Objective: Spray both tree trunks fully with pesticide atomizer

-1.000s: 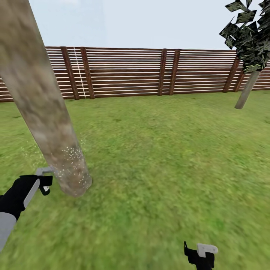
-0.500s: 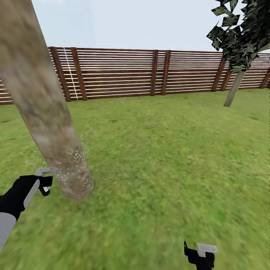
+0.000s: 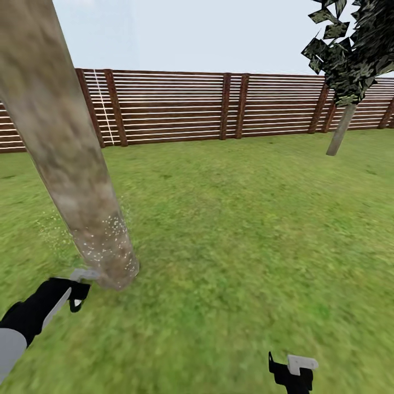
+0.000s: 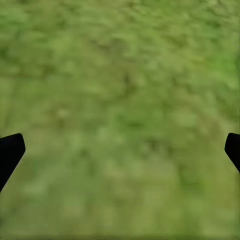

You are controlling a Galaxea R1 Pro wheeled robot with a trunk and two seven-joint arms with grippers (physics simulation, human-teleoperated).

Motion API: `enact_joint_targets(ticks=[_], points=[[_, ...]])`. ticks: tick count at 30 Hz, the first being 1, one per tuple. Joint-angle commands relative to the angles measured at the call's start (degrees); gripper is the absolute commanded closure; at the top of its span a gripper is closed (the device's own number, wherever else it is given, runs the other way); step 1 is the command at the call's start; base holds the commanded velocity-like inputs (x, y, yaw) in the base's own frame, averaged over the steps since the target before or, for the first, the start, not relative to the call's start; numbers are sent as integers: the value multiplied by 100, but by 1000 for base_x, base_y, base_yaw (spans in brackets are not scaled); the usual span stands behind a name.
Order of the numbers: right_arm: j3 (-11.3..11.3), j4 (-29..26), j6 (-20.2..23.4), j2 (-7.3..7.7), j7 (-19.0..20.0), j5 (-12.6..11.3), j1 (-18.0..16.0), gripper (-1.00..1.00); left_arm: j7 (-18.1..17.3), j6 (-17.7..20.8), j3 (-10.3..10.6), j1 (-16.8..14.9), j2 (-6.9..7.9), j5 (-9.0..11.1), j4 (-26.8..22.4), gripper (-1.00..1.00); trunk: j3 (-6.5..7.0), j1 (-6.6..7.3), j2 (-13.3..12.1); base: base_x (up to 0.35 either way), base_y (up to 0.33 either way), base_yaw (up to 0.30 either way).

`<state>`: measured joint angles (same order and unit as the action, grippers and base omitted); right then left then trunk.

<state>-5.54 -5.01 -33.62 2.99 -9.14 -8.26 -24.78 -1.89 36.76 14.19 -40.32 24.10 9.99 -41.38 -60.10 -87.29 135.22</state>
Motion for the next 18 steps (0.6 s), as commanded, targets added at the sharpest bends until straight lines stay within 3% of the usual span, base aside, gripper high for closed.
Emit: enact_joint_targets(ticks=[1, 4, 5, 9, 12, 13, 15, 17, 18], points=[[0, 0, -1, 0, 0, 0, 0, -100, 1, -106, -2, -2, 3, 8, 207, 100, 1, 1, 0, 0, 0, 0], [0, 0, -3, 0, 0, 0, 0, -100, 39, -872, 23, 3, -14, 15, 1014, 100, 1, 1, 0, 0, 0, 0], [0, 0, 0, 0, 2, 0, 0, -100, 47, -971, 27, 5, -37, 30, 1131, 100, 1, 1, 0, 0, 0, 0], [0, 3, 4, -8, 8, 0, 0, -100, -19, -1084, 31, 2, -93, 89, 1145, 100, 1, 1, 0, -192, 0, 0], [-7, 0, 5, -16, 16, 4, 0, -100, -117, -1454, 63, 0, -288, 48, 1048, 100, 1, 1, 0, -330, 0, 0], [-1, -10, 5, -12, 17, 7, 0, -100, -445, -1655, 316, 3, -359, 29, 1039, 100, 1, 1, 0, -335, 0, 0], [6, -222, 10, -2, 28, 51, 0, -100, -1197, -1943, 1205, -1, -385, -79, 1036, 100, 1, 1, 0, -336, 0, 0], [2, -785, 19, 4, 37, 384, 0, -100, -1654, -2204, 1483, -2, -375, -143, 1035, 100, 1, 1, 0, -336, 0, 0], [5, -1126, 34, 5, 41, 714, 0, -100, -2060, -2286, 1607, -2, -364, -294, 1035, 100, 1, 1, 0, -336, 0, 0]])
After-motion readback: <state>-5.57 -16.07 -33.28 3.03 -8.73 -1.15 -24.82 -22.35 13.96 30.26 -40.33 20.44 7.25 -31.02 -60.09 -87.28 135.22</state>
